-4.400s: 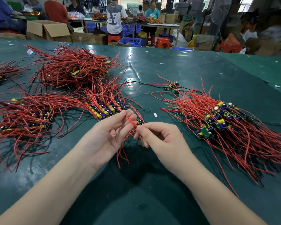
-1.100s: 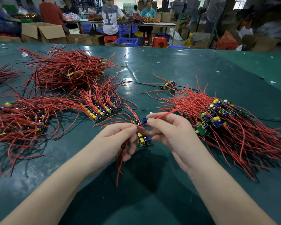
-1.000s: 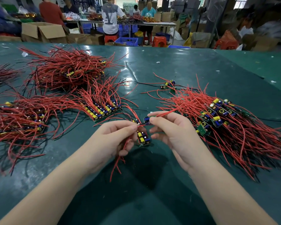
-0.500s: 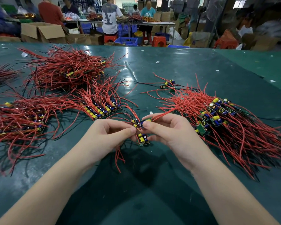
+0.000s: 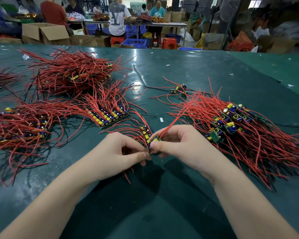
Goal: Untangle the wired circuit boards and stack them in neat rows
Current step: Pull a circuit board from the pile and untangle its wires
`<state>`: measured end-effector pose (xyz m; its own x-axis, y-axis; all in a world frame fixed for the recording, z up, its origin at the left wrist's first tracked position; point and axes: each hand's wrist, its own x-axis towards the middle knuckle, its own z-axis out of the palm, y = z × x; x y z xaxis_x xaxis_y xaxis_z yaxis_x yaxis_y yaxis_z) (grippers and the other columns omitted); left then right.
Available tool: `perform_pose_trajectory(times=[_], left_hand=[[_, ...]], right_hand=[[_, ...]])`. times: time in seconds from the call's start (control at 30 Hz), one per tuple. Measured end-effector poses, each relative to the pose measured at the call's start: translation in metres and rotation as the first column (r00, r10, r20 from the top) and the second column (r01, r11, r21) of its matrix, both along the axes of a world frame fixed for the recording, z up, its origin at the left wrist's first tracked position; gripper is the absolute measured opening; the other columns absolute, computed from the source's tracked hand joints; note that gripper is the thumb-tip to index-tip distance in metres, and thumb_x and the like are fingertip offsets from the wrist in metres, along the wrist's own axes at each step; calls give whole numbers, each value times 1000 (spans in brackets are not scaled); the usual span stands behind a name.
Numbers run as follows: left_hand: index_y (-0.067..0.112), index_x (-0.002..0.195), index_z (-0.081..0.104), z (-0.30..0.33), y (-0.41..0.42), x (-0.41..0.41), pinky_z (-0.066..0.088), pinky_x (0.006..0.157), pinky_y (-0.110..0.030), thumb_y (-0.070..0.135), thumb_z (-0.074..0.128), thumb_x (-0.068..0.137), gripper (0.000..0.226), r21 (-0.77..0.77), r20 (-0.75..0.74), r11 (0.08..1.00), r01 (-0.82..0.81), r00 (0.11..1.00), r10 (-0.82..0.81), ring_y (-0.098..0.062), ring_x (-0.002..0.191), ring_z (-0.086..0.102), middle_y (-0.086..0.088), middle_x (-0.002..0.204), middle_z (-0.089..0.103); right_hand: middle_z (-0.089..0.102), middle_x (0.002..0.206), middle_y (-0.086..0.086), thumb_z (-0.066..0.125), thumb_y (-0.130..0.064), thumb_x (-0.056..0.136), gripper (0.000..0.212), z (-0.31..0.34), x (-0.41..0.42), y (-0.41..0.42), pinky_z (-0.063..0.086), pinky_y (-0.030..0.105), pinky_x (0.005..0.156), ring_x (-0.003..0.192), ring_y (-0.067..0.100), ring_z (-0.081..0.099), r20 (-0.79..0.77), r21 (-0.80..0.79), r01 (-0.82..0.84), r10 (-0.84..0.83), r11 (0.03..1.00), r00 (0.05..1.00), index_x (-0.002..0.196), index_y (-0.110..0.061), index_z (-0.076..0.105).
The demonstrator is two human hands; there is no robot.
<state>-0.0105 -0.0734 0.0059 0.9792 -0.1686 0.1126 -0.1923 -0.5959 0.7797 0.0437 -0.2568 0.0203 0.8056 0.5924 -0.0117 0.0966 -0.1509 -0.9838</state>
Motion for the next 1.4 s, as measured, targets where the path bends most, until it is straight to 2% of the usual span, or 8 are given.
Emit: perform_pose_trajectory(times=[0.2,0.33,0.47,0.6,0.87,1.0,1.23,1.4], left_hand=[[2,76,73,6,-7,-1,32,48,0,6,56,95,25,-202,-31,976,-85,996,81,10,43,46,17,49,58],[28,61,70,8,-6,-2,35,54,-3,7,61,91,38,-127,22,984,-125,991,129,9,50,51,14,55,64],[38,55,68,7,-2,-1,39,60,-11,10,64,89,44,-50,41,987,-150,987,153,4,58,55,9,62,70],[33,61,71,9,-2,-2,40,63,-9,10,63,91,39,-79,49,987,-143,988,147,5,61,58,10,64,70],[10,76,75,5,0,4,32,45,-10,18,59,91,22,-393,-76,901,-183,983,167,-2,46,39,4,60,63],[16,81,76,8,-1,0,36,48,-11,34,61,77,24,-410,-76,904,-120,992,97,-2,48,42,3,63,67],[15,82,76,6,-1,1,31,42,-12,25,59,87,21,-422,-159,892,-161,982,101,-5,47,46,5,62,62],[16,82,76,6,2,1,35,44,-11,35,60,78,25,-436,-140,891,-130,987,76,-3,47,47,5,57,58]], right_hand=[[72,75,4,64,-1,87,11,3,2,-2,58,25,71,70,15,69,-142,184,127,-102,975,985,87,-10,70],[71,78,9,65,0,86,10,3,2,-2,58,25,70,69,16,69,-153,176,122,-96,977,984,87,-9,70],[69,79,14,66,-2,85,9,2,0,-2,57,21,63,63,13,66,-150,138,85,-64,987,987,93,-1,70],[67,77,14,67,-4,84,7,4,0,-1,53,20,59,61,13,64,-185,162,68,-37,985,982,89,-4,72],[71,74,1,66,-5,84,7,7,6,-4,55,20,61,60,13,67,-261,304,221,-142,927,955,86,-10,71],[70,70,-3,68,-6,84,7,5,9,-6,55,20,62,61,11,67,-208,248,228,-178,941,962,85,-12,72],[72,73,-3,69,-7,84,7,3,14,-9,57,21,65,63,11,68,-171,264,301,-263,916,950,86,-13,72],[72,74,-4,68,-8,85,6,4,20,-15,57,21,65,63,12,69,-214,298,329,-274,896,938,85,-13,71]])
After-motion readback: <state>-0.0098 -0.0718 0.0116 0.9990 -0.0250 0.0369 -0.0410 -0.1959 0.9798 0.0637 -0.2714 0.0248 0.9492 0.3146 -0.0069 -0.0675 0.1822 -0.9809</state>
